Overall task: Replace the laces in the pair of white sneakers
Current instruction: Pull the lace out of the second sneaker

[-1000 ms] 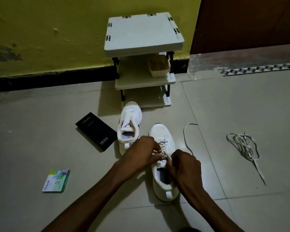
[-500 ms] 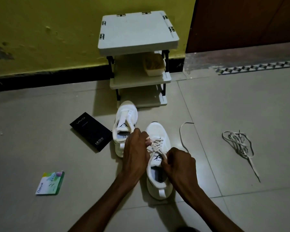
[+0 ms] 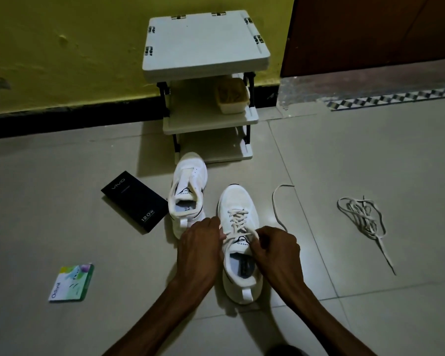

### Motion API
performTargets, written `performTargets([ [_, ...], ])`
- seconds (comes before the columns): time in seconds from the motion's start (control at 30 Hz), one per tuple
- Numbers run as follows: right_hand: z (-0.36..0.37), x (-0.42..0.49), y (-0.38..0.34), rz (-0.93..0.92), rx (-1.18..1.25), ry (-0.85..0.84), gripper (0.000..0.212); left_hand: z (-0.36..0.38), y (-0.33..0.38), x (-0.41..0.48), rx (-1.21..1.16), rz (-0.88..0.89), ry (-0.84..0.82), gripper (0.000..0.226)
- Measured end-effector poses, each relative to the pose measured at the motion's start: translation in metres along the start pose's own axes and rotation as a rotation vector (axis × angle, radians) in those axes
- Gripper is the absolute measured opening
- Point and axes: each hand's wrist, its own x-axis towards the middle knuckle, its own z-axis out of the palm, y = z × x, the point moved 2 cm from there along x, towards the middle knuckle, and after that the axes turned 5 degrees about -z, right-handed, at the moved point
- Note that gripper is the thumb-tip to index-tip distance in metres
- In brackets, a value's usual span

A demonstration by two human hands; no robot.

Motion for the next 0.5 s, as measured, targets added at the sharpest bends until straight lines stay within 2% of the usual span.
performTargets([
  [0.07,0.004,0.0,0.002,-0.002,-0.018,-0.006,0.028,-0.005,-0.001,-0.002,-0.059,-0.035,0.053,0.018],
  [0.2,0.009,-0.004,-0.002,0.01,-0.047,0.028,0.022,-0.017,-0.006,0.006,-0.269,-0.148,0.279,0.023],
  [0.27,0.007,-0.005,-0.003,0.014,-0.02,0.028,0.018,-0.021,-0.007,0.011,-0.312,-0.169,0.249,0.011],
  [0.33,0.005,-0.006,-0.004,0.009,0.004,0.024,0.015,-0.021,-0.008,0.014,-0.176,-0.187,0.118,0.028],
  [0.4,0.001,-0.004,-0.005,-0.013,0.025,0.016,0.017,-0.023,-0.008,0.012,0.017,-0.154,0.071,0.043],
  [0.5,-0.004,0.0,-0.007,-0.077,-0.037,-0.039,0.019,-0.025,0.003,0.006,0.107,0.018,0.263,0.024],
])
